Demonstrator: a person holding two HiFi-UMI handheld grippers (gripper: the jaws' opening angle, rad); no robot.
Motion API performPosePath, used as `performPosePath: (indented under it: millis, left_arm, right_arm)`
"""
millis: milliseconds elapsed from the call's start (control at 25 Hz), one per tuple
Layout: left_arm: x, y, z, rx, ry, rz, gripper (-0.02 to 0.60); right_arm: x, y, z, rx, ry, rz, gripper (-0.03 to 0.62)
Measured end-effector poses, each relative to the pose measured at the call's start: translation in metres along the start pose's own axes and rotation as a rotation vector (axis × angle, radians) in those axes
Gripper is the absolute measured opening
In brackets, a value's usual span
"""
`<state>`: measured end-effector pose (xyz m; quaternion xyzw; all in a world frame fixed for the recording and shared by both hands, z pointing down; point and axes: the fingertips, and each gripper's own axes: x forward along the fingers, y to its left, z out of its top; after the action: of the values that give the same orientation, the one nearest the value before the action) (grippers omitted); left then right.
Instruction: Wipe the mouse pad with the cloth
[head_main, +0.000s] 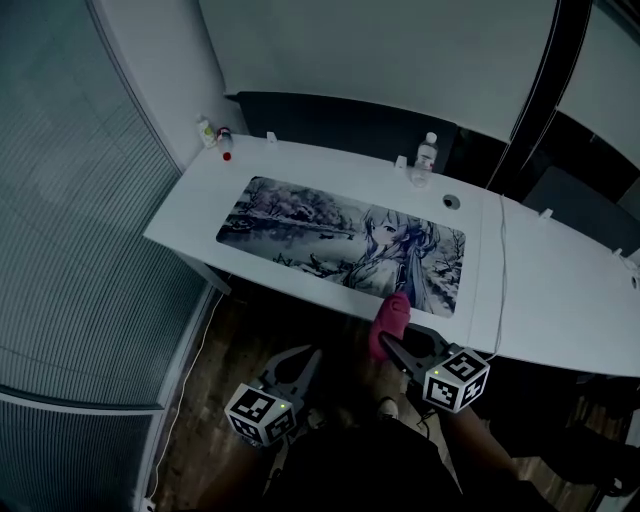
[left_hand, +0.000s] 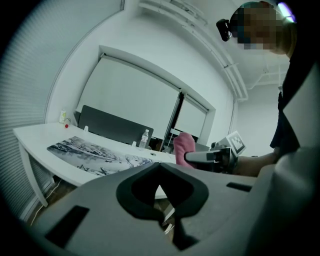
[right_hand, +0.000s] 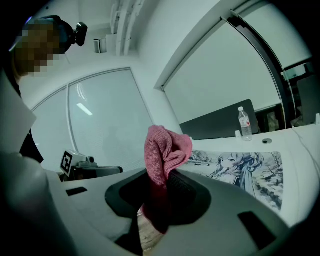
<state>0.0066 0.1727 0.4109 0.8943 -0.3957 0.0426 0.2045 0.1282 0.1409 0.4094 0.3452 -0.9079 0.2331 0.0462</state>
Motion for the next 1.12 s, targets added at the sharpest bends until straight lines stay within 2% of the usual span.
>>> performPosePath:
  millis: [480,800,1120]
  left_arm:
    - [-0.038,0.061,0.005,0.015,0.029,-0.036,0.006]
    - [-0.054,0.083,0.002,-0.008,0.019,-0.011,0.006]
    - [-0.041,0.106,0.009,-0.016,0.017,0.034,0.006]
  right_arm:
    - [0.064,0.037,-0.005,0.031,-0.027,-0.046,0.107]
    - [0.094,0.057,-0.001,0.009,-0.009,-0.018,0.107]
    - [0.132,0.044,0.009,0.015,0.015,0.023,0.107]
